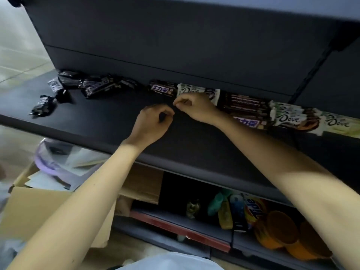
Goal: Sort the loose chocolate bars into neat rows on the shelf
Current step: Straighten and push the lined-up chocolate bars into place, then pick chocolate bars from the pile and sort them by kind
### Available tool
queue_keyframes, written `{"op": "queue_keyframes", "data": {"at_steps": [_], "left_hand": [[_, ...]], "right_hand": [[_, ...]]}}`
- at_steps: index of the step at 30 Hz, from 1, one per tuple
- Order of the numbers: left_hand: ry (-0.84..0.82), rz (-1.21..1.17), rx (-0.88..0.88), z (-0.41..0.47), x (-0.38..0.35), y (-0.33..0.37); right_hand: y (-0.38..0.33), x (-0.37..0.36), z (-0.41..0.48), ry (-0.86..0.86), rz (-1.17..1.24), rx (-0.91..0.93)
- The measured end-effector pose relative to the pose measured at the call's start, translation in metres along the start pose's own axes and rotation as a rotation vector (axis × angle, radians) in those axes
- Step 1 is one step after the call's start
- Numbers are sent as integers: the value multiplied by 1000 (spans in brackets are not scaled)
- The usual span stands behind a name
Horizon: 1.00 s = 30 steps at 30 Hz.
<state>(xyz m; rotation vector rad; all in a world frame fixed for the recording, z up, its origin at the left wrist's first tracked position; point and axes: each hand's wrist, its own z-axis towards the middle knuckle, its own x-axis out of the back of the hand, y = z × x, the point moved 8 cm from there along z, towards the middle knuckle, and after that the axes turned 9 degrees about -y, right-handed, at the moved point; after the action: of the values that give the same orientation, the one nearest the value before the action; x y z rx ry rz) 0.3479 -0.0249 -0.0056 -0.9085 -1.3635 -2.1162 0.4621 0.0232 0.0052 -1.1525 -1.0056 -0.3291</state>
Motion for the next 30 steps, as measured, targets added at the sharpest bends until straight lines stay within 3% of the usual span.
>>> {"op": "queue_keyframes", "data": {"at_steps": [9,13,18,21,24,30], "left_hand": [[96,96,104,-16,100,-124],[111,132,161,-16,133,-168],[72,166,245,-14,134,-208],[87,102,298,-10,134,-223],[106,88,243,-8,136,-219],[79,31,209,-8,135,-219]], "right_hand": [[-81,-87,120,-32,-28,112],[-101,-113,171,-34,-170,130],[-98,-132,219,-74,-405,23],[-91,-133,235,-82,-438,-46],[-86,-137,248,-115,-450,-120],[-91,-138,255,-101,-487,-96]]}}
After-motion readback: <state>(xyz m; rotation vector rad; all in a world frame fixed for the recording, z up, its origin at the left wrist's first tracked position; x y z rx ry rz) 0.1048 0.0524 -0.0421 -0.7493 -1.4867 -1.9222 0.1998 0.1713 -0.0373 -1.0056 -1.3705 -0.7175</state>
